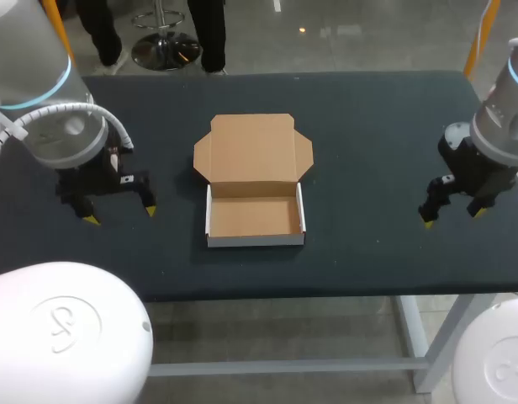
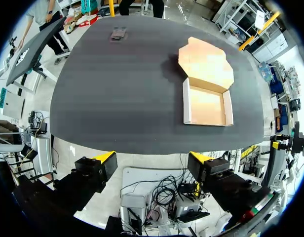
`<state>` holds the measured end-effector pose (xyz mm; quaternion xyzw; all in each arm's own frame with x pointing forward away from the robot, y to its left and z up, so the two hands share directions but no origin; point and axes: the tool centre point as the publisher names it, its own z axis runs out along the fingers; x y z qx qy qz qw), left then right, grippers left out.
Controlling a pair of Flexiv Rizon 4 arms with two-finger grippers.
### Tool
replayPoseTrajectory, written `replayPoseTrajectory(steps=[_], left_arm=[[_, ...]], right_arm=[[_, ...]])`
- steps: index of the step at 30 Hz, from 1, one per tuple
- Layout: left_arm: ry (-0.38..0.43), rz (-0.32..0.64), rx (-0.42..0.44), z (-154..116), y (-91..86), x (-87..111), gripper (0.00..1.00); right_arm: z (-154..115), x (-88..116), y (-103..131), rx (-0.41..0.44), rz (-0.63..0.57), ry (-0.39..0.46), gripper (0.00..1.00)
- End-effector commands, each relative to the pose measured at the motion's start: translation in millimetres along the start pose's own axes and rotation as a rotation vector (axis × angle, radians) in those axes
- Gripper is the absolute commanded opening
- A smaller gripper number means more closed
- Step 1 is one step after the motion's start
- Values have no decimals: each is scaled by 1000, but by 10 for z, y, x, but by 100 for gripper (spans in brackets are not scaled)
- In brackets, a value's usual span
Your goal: Assemble the packaging by folding the flat box into shape, placing the metal phone stand inside, and closing the box properly
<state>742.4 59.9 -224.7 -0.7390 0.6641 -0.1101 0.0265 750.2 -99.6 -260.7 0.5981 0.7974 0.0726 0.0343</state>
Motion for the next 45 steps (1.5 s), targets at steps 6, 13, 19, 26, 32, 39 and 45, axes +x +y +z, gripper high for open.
replayPoseTrajectory(steps=[6, 13, 19, 26, 32, 39, 45], left_arm=[[3, 0, -6, 26, 23, -1, 100], [4, 5, -9, 25, 37, -12, 100], [17, -3, -8, -21, 38, -28, 100], [27, -11, -4, -77, 25, -26, 100], [19, -21, -12, 59, -76, -84, 100], [2, -40, -6, 271, -280, -161, 100], [8, -36, -6, 480, -435, -214, 100]], right_arm=[[-30, -4, 61, 1, 16, 11, 100], [-21, -25, 81, -8, 45, 28, 100], [-31, -22, 86, -11, 54, 31, 100], [-31, -22, 86, -11, 54, 31, 100], [-31, -22, 86, -11, 54, 31, 100], [-31, -22, 86, -11, 54, 31, 100], [-31, -22, 86, -11, 54, 31, 100]])
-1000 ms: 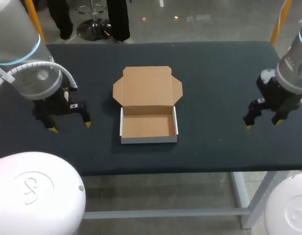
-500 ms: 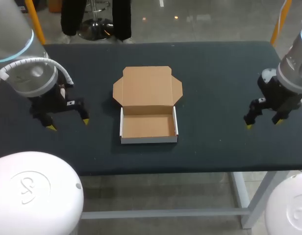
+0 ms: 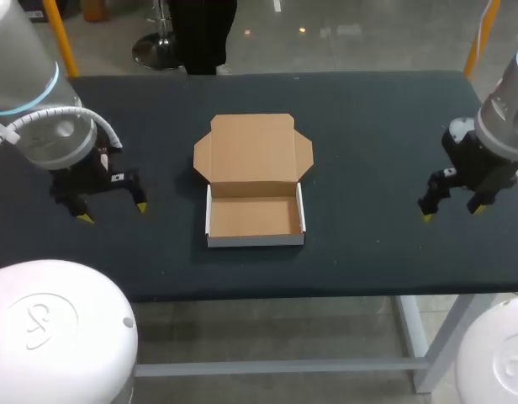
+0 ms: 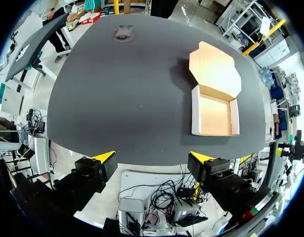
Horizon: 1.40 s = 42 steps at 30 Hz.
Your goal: Assemble the packaging by folding the flat box into shape, placing the metal phone stand inside, and closing the box properly
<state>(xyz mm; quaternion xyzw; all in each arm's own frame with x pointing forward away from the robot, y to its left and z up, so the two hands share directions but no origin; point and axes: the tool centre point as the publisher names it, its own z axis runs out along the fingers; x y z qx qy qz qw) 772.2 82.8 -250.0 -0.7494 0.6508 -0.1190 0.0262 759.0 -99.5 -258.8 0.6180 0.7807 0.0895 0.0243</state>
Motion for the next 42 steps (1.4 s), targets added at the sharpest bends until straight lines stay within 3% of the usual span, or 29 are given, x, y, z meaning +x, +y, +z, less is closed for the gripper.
replayPoseTrajectory(steps=[1, 18, 42], left_arm=[[-13, -6, -22, 243, -206, 7, 100], [-15, -15, -56, 749, -760, -357, 100], [-46, -13, -90, 1175, -1278, -820, 100]], right_arm=[[-24, 2, 0, 5, 0, -1, 100], [-24, 2, 0, 5, 0, -1, 100], [-24, 2, 0, 5, 0, -1, 100]])
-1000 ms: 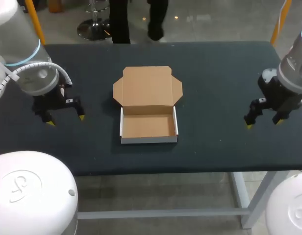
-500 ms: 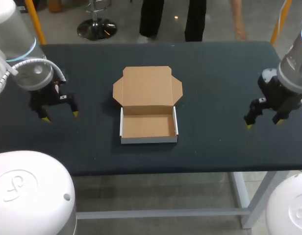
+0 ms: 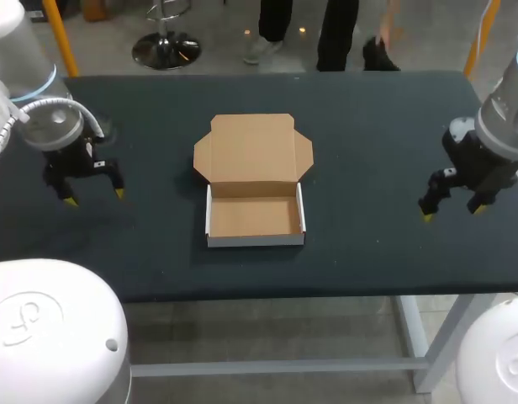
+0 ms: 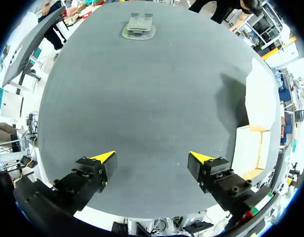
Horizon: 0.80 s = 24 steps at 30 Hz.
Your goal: Assemble the packaging by folding the flat box into shape, placing the metal phone stand inside, and closing the box properly
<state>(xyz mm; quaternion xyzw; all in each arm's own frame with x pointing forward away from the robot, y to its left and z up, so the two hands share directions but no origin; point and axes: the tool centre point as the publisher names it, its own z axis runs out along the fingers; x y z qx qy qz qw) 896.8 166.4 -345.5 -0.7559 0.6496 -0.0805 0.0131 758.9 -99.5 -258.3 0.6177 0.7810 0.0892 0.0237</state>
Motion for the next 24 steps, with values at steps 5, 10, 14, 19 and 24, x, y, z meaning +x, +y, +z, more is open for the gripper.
replayPoseTrajectory(steps=[5, 10, 14, 19, 24], left_arm=[[-2, -3, -21, 77, -169, -31, 100], [-2, -3, -21, 77, -169, -31, 100], [-2, -3, -21, 77, -169, -31, 100], [-2, -3, -21, 77, -169, -31, 100], [-5, 17, -17, 109, -227, 23, 100]], right_arm=[[-19, 1, 0, 4, 0, -1, 100], [-19, 1, 0, 4, 0, -1, 100], [-19, 1, 0, 4, 0, -1, 100], [-19, 1, 0, 4, 0, -1, 100], [-19, 1, 0, 4, 0, -1, 100]])
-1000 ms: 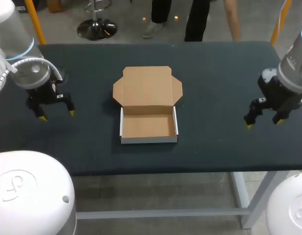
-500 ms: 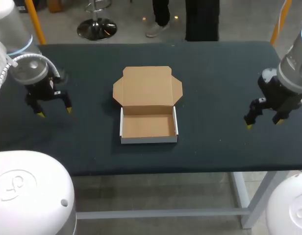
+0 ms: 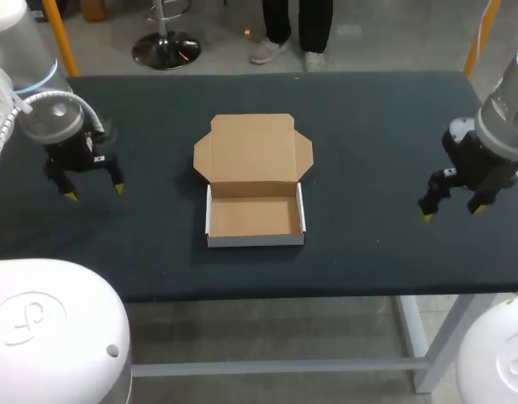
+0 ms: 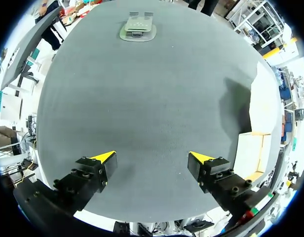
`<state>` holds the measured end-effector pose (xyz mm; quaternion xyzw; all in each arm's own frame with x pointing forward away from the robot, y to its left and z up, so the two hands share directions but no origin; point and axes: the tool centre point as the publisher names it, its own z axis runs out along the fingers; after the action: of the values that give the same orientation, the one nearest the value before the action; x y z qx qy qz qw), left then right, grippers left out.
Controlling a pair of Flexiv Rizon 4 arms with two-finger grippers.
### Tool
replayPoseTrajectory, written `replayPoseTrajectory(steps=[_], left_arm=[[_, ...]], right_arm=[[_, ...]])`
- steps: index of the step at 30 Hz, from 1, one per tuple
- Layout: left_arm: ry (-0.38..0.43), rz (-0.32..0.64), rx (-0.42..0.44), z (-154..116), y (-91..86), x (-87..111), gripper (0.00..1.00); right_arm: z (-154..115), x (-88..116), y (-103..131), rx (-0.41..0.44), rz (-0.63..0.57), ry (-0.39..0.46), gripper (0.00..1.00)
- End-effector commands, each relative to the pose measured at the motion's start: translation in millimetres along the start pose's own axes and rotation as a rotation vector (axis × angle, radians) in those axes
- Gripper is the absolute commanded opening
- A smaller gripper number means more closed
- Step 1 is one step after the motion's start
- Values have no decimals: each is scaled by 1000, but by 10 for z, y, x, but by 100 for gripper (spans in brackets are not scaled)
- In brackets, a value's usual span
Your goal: Assemble the packaging by folding the flat box into shape, placing the metal phone stand inside, and closing the box properly
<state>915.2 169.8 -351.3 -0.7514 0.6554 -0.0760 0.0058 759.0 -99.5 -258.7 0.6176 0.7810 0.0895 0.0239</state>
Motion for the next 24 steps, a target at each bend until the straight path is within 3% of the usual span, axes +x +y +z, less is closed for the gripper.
replayPoseTrajectory(steps=[1, 24], left_arm=[[-12, 7, 7, 34, -57, 40, 100], [-55, 68, 14, 340, -535, -37, 100]], right_arm=[[-23, 2, 0, 5, 0, -2, 100], [-23, 2, 0, 5, 0, -2, 100]])
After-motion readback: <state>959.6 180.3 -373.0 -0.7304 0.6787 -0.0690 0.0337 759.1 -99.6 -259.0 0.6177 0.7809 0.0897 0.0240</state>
